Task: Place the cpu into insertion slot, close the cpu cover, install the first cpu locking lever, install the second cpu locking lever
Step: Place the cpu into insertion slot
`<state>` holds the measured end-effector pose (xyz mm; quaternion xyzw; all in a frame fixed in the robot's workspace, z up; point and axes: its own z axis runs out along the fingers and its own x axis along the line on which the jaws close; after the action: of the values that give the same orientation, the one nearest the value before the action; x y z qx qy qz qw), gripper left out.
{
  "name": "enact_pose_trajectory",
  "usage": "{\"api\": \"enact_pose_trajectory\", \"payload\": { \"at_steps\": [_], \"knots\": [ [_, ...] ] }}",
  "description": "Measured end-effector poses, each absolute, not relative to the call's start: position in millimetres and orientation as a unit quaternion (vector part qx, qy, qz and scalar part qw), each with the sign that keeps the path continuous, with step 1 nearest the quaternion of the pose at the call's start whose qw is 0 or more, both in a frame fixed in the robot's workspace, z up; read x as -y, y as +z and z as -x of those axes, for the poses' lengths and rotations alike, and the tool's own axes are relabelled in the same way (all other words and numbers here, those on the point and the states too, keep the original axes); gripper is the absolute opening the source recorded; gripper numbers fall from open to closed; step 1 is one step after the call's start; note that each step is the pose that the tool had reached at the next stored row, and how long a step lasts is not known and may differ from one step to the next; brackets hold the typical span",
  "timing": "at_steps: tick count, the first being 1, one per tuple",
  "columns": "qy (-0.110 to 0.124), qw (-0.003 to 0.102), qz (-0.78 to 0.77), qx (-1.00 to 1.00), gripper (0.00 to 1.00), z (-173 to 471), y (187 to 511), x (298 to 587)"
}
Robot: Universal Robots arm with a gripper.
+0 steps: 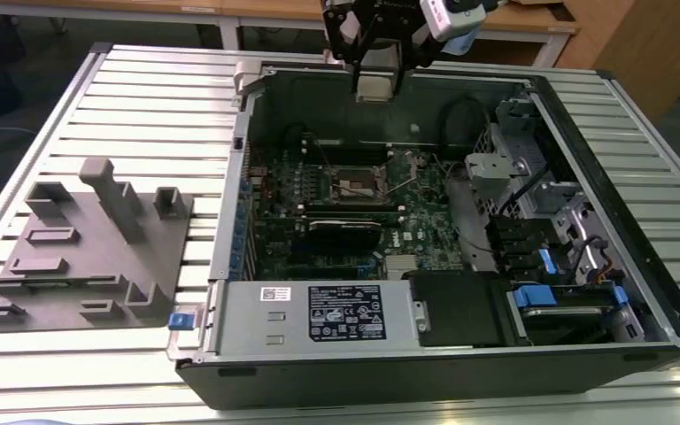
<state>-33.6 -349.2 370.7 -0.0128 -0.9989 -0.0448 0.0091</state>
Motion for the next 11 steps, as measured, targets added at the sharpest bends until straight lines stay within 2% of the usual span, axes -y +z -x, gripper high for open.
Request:
{"api": "enact_pose_trajectory", "payload": {
  "at_steps": [11],
  "knots": [
    [-0.045, 0.009, 0.013, 0.999, 0.54, 33.6, 360.9, 349.2]
  ]
}}
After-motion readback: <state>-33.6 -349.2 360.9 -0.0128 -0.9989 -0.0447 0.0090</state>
